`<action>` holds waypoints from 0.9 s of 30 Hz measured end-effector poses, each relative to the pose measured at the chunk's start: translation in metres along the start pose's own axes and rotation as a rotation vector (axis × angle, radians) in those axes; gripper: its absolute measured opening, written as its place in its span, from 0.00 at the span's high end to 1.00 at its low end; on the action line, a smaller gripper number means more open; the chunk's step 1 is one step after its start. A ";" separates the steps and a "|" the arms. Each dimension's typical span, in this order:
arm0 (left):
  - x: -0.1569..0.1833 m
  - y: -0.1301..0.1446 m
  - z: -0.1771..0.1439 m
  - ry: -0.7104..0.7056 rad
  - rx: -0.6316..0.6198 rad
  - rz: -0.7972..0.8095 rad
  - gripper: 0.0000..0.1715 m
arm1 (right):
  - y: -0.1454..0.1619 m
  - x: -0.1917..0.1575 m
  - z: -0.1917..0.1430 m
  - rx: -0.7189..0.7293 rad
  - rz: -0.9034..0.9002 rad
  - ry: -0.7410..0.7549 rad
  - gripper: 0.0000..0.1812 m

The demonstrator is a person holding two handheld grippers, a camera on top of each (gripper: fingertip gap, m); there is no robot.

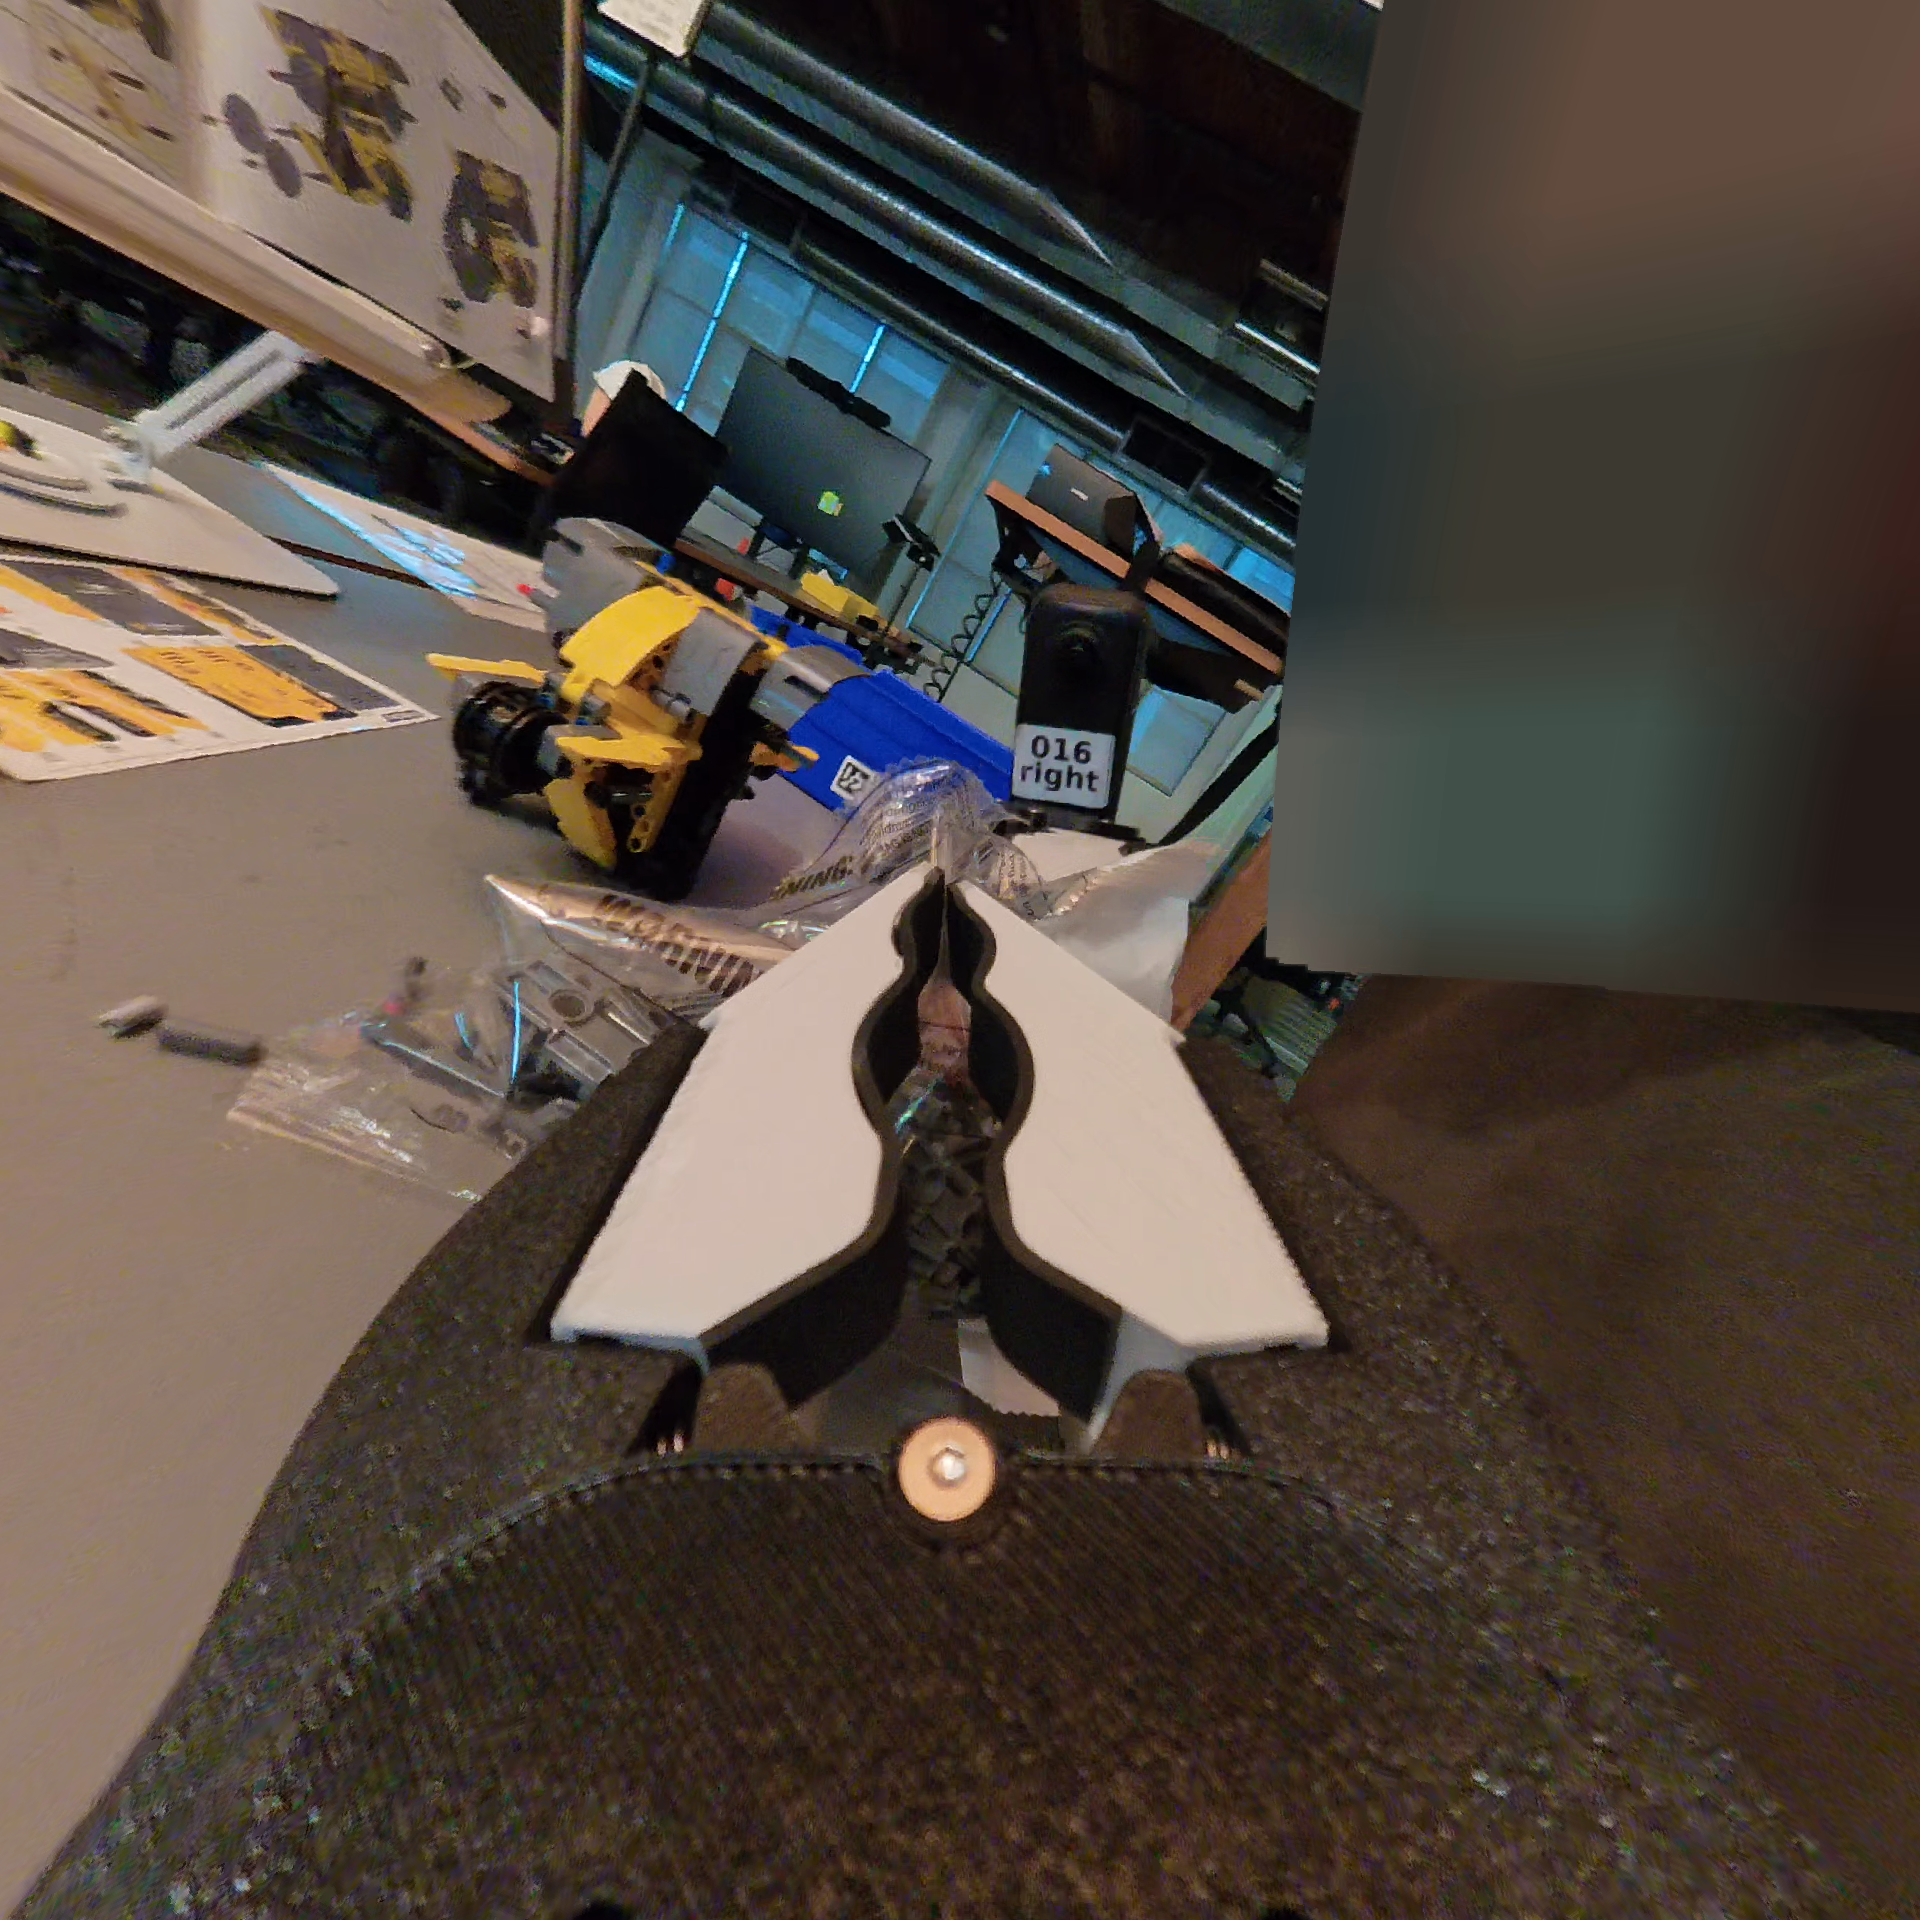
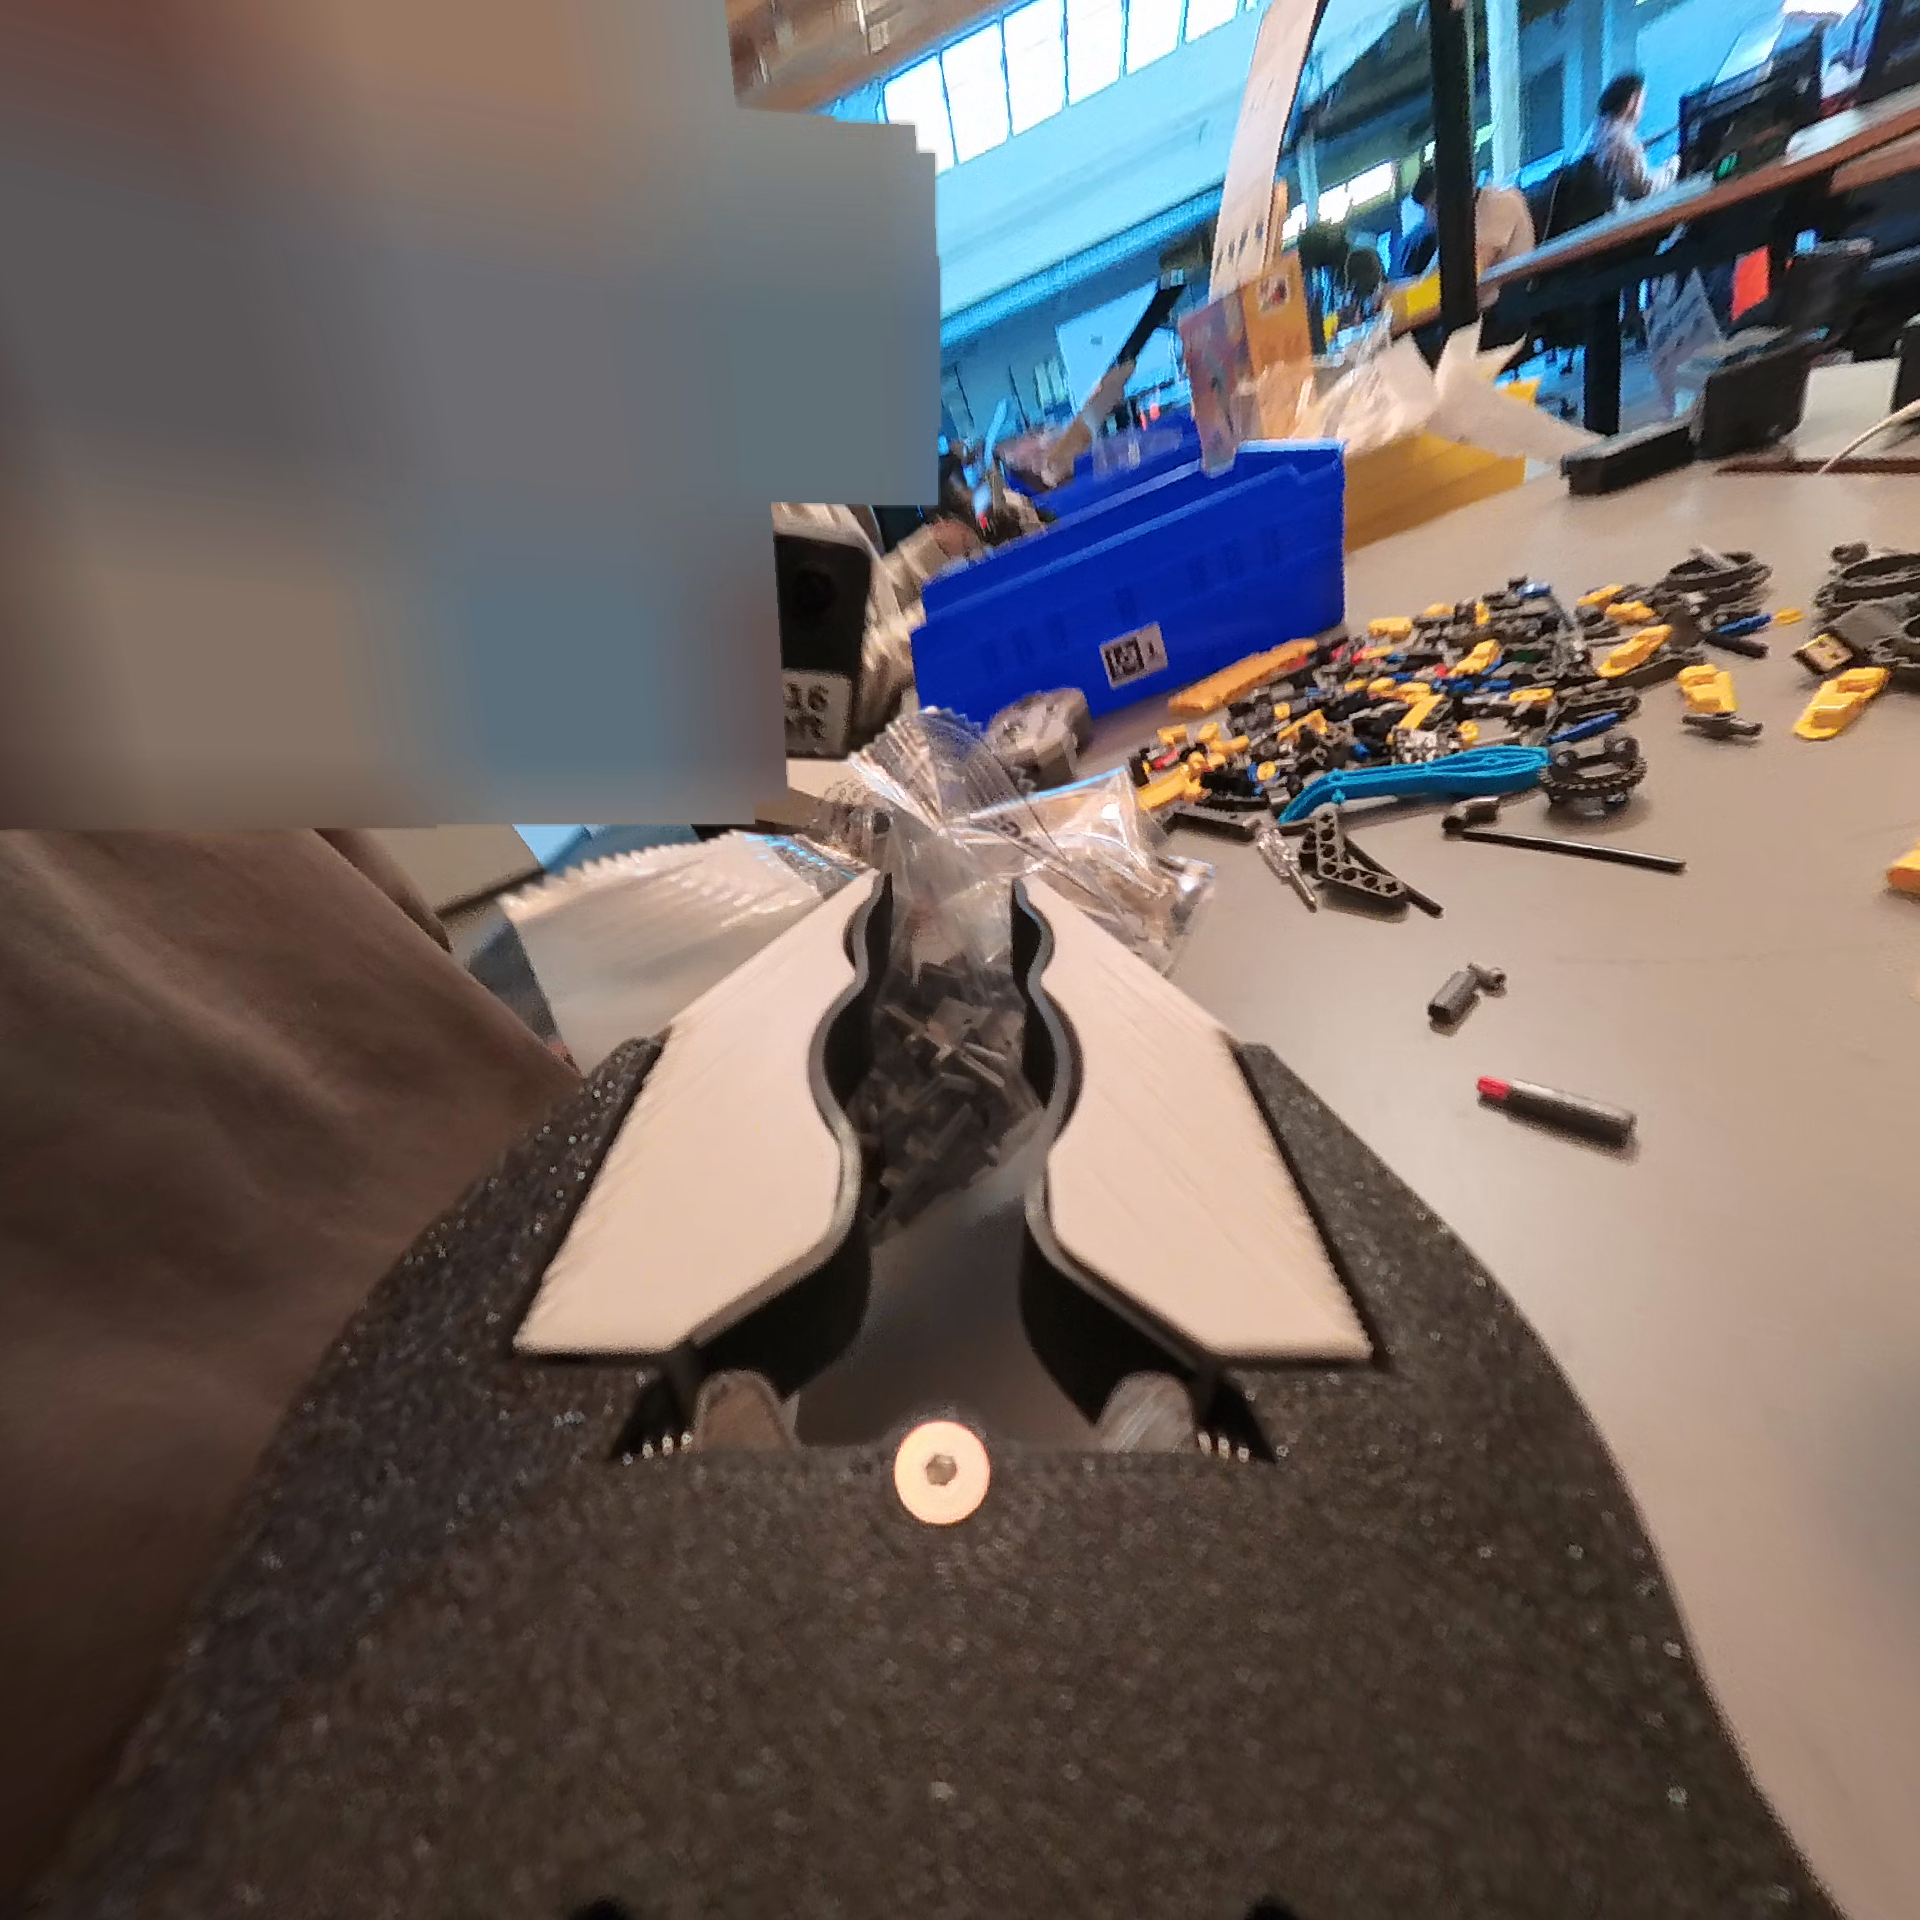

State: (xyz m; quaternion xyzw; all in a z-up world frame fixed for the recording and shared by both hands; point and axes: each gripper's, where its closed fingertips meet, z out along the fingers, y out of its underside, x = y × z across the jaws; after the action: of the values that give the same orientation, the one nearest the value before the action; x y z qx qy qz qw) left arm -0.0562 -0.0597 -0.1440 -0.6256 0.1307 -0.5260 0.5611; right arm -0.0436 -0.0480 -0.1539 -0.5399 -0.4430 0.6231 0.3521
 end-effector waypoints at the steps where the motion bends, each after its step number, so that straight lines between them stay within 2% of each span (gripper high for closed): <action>1: -0.003 -0.001 -0.005 -0.015 0.000 0.011 1.00 | 0.001 0.001 0.005 -0.011 -0.011 0.006 0.88; 5: -0.003 -0.024 -0.030 -0.024 0.052 0.031 1.00 | -0.002 0.005 0.025 -0.013 -0.046 0.003 0.87; 9: -0.002 -0.068 -0.065 -0.010 0.117 0.022 1.00 | -0.015 0.014 0.045 0.037 -0.024 0.010 0.86; 12: -0.007 -0.107 -0.097 -0.053 0.139 0.040 1.00 | -0.021 0.019 0.060 0.061 0.007 0.007 0.85; 16: -0.009 -0.156 -0.150 -0.244 0.143 0.178 1.00 | -0.030 0.012 0.070 0.115 -0.010 -0.012 0.85; 20: -0.001 -0.204 -0.223 -0.517 0.189 0.325 1.00 | -0.021 0.007 0.068 0.117 -0.061 0.011 0.85; 23: -0.007 -0.228 -0.283 -0.721 0.222 0.386 1.00 | -0.023 -0.004 0.066 0.129 -0.081 -0.009 0.84; 27: -0.019 -0.253 -0.344 -0.885 0.278 0.441 1.00 | -0.023 -0.002 0.071 0.123 -0.121 0.027 0.84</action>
State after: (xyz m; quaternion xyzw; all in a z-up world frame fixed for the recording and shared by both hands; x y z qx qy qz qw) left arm -0.4487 -0.1545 -0.0040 -0.6655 -0.0617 -0.0926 0.7381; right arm -0.1142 -0.0541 -0.1303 -0.4977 -0.4309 0.6194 0.4277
